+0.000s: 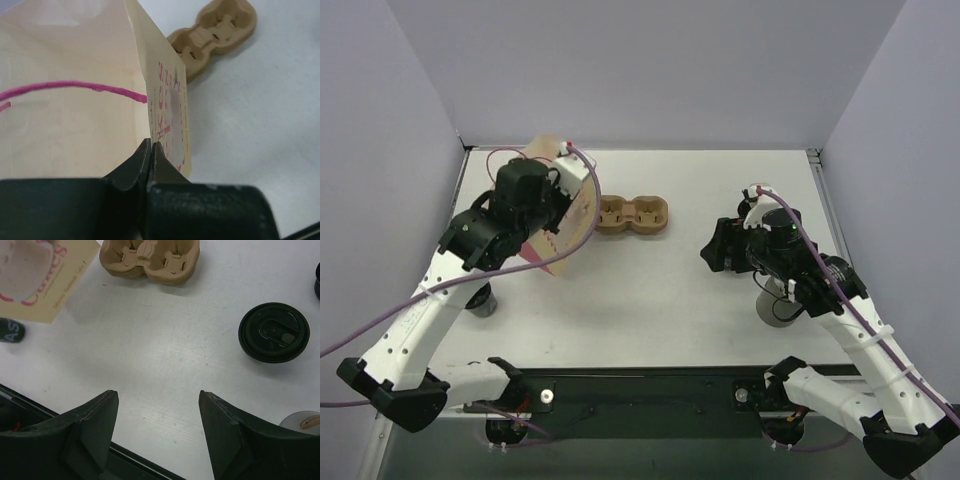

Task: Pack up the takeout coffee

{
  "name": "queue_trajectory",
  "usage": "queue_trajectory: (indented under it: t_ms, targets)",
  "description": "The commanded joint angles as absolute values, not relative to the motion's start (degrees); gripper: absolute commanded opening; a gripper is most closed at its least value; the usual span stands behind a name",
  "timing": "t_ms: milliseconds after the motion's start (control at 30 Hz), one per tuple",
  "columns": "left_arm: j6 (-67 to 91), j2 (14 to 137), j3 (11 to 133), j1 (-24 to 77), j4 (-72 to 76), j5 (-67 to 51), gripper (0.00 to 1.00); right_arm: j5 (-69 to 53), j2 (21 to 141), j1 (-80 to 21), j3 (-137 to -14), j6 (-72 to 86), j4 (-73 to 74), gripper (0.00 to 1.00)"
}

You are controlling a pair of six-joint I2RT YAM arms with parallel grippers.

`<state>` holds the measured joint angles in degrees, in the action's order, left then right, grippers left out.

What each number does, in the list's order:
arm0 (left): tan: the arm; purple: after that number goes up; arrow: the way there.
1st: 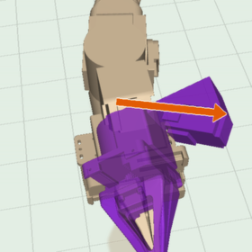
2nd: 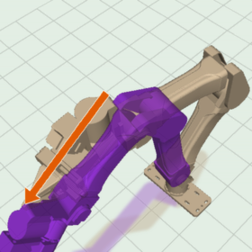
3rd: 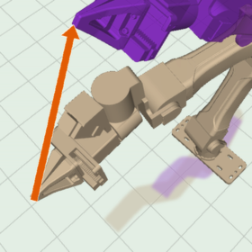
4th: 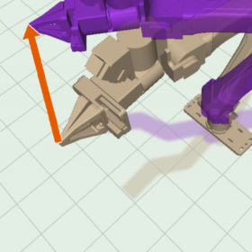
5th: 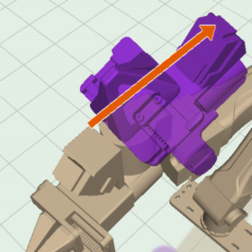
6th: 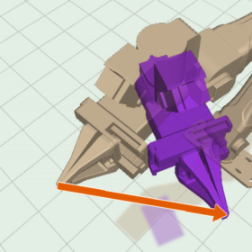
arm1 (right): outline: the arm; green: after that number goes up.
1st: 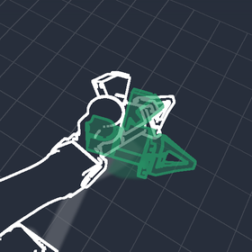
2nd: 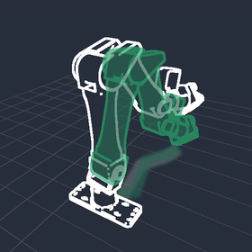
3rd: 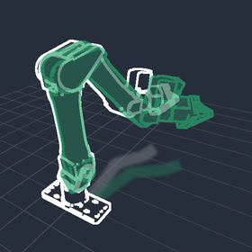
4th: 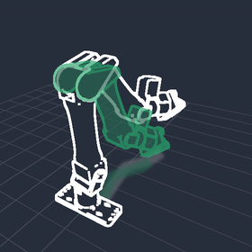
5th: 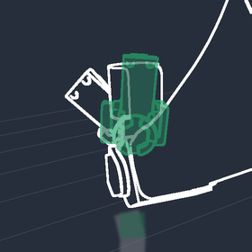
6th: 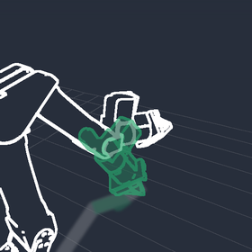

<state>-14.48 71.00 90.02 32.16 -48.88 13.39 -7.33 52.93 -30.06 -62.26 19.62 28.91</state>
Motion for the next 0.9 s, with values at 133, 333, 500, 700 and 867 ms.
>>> queue_trajectory:
  t_ms: [133,333,500,700,867]
  targets:
    - [-15.82,60.03,76.21,47.18,-40.80,5.98,0.00,-3.69,48.87,-29.97,-62.76,23.99,29.97,0.66]
    - [-16.61,62.83,74.88,59.05,-39.37,7.12,0.00,-1.59,45.19,-29.97,-61.96,24.52,31.90,0.66]
    - [-17.31,68.99,76.47,65.91,-39.30,10.01,0.00,-0.18,43.33,-29.88,-62.14,24.35,33.40,0.67]
    - [-19.86,73.38,76.73,70.40,-34.64,13.18,0.00,2.81,42.01,-29.80,-62.05,24.78,34.36,0.67]
    - [-21.09,76.29,78.31,70.75,-33.14,14.41,0.00,3.87,41.13,-29.88,-61.61,24.87,34.72,0.67]
